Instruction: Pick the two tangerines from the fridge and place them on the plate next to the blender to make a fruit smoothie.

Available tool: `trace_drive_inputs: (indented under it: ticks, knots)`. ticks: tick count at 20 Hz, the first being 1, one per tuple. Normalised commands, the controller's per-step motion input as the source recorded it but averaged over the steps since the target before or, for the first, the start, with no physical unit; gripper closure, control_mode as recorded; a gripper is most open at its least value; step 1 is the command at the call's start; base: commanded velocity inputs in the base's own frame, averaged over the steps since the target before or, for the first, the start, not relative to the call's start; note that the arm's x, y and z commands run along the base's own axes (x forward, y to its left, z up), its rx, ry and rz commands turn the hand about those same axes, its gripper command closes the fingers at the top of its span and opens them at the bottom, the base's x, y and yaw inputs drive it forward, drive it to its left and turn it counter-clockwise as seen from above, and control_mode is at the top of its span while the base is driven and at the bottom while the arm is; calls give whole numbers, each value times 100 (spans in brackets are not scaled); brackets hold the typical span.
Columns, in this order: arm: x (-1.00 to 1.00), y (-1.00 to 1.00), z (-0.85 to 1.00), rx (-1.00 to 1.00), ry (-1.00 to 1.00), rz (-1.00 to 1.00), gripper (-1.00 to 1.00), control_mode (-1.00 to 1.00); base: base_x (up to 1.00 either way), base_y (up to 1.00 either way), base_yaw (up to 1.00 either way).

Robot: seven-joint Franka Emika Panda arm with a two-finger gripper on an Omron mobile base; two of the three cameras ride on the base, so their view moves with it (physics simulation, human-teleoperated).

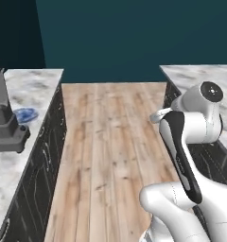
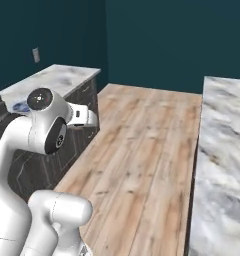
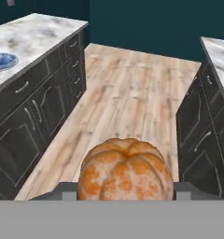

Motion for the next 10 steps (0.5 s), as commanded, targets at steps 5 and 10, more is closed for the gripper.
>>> trace_drive_inputs:
  ticks: [5,10]
  knots:
    - [0,0,0,0,0,0,100,100,100,8,3]
    - [0,0,0,0,0,0,100,100,100,-3,62]
